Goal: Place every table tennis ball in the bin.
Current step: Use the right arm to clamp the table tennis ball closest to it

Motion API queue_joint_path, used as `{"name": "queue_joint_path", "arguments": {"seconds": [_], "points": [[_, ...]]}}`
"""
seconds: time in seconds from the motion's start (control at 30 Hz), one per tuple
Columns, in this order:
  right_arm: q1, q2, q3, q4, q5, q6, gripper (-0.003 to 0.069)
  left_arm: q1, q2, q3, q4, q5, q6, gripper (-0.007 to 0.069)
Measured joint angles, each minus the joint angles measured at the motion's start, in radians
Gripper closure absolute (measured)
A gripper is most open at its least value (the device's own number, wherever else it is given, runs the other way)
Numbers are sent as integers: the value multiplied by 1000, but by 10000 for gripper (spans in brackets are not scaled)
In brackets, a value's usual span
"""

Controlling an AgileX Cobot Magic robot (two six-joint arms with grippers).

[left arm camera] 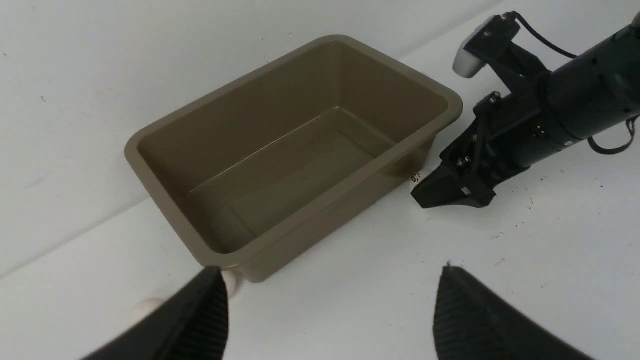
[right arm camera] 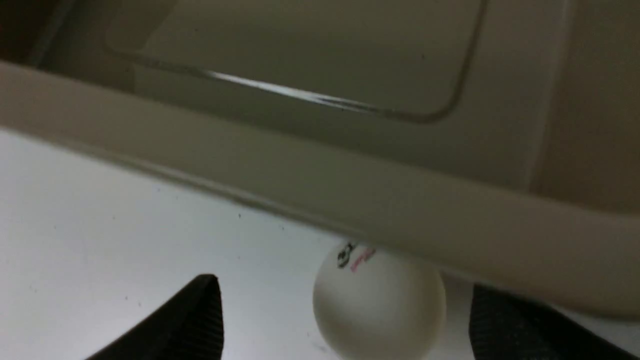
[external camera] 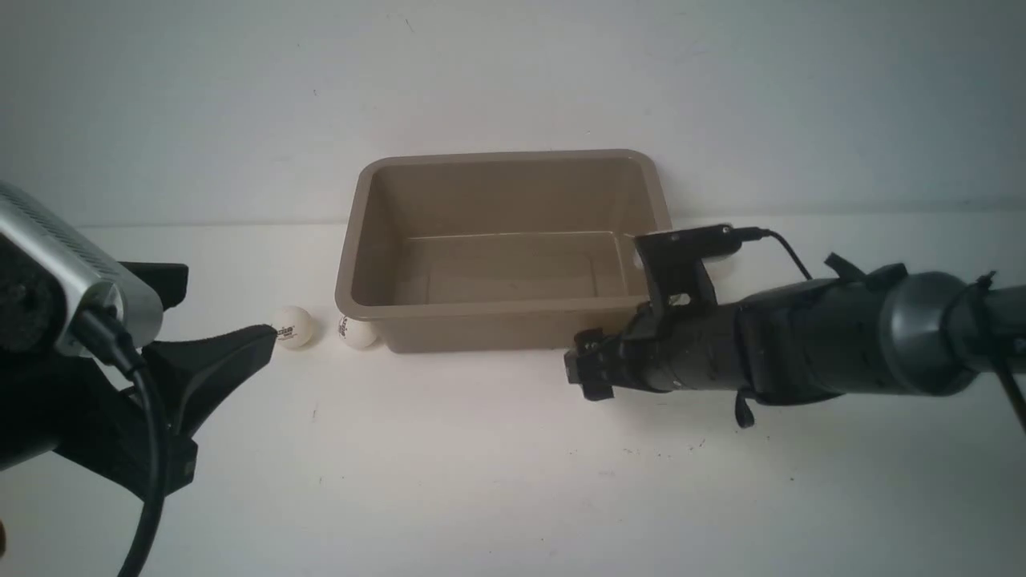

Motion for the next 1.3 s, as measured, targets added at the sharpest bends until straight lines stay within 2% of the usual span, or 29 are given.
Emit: {"name": "queue_joint_path", "arguments": {"seconds": [1.03,1.3], "points": [[0,52,-22,4,-88,0,65,0,0,0,0,0,0,125],[0,24,51,7,-181,0,67,0,0,0,0,0,0,125]]}}
